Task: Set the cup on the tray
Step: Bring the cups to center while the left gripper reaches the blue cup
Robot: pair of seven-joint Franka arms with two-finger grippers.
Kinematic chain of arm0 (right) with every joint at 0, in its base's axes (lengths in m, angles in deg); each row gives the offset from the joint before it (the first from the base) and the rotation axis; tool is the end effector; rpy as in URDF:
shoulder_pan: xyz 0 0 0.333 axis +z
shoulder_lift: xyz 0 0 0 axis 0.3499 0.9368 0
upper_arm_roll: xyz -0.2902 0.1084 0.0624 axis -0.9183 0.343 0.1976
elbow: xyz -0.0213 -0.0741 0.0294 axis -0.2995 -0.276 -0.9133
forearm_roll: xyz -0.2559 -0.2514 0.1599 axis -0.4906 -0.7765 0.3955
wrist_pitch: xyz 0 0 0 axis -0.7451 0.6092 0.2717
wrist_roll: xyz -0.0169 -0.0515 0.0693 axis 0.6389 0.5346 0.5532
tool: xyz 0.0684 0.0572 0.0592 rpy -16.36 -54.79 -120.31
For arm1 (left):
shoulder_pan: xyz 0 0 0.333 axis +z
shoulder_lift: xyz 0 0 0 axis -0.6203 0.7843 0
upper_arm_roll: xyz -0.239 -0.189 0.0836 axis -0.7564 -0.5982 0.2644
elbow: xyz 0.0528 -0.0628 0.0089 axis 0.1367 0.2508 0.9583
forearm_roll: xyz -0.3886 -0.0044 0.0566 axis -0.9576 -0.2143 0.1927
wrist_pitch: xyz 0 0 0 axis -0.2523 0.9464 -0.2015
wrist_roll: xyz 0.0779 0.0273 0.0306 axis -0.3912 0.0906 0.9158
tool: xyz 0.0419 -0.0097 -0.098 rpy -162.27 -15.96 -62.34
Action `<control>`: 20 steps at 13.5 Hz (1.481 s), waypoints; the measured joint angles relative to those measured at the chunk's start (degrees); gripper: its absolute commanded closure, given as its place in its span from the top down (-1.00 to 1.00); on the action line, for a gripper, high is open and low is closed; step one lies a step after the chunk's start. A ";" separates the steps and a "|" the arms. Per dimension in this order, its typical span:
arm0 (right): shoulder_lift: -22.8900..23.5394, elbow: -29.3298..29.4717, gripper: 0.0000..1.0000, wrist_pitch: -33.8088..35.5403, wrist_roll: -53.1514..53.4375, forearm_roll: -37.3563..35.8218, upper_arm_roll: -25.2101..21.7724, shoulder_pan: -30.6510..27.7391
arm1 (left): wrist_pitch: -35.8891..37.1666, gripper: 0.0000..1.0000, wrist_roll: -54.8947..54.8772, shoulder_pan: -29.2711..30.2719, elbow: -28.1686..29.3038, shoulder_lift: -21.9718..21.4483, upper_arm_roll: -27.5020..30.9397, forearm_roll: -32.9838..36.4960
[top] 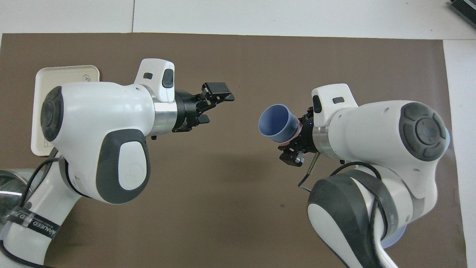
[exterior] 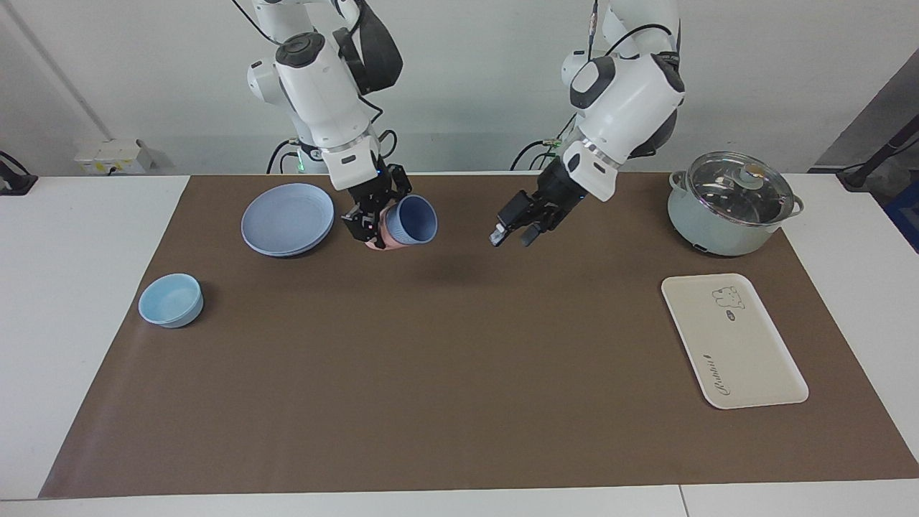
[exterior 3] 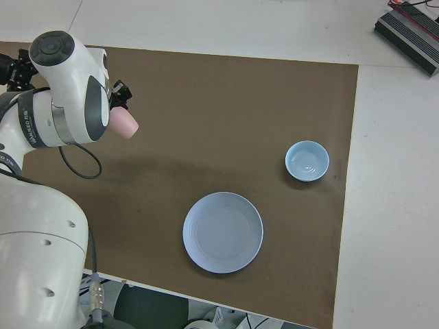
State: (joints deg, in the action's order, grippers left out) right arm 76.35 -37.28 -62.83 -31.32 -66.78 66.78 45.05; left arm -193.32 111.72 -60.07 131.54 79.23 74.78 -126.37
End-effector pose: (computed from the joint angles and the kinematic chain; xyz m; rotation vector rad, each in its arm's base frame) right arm 0.5211 0.2272 0.5146 -2.6101 -1.3999 -0.3578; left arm 0.5327 -0.3195 0.5252 2.3914 0.5441 0.0628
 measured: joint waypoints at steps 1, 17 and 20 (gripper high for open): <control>0.09 0.00 -1.00 -0.03 0.00 0.00 0.00 -0.04 | -0.03 0.85 0.00 -0.92 0.00 0.10 0.00 -0.15; 2.20 -0.31 -1.00 -2.81 0.05 -0.25 0.48 0.48 | -0.67 -1.00 2.40 -8.00 0.18 0.00 0.74 -2.46; 2.20 -0.29 -1.00 -2.84 0.05 -0.25 0.49 0.50 | -0.67 -1.00 2.40 -7.89 0.06 0.01 1.04 -2.46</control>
State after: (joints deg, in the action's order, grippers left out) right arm 78.55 -37.57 -65.67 -31.27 -67.03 67.27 45.55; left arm -193.99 114.12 -67.97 131.60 79.24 75.81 -128.83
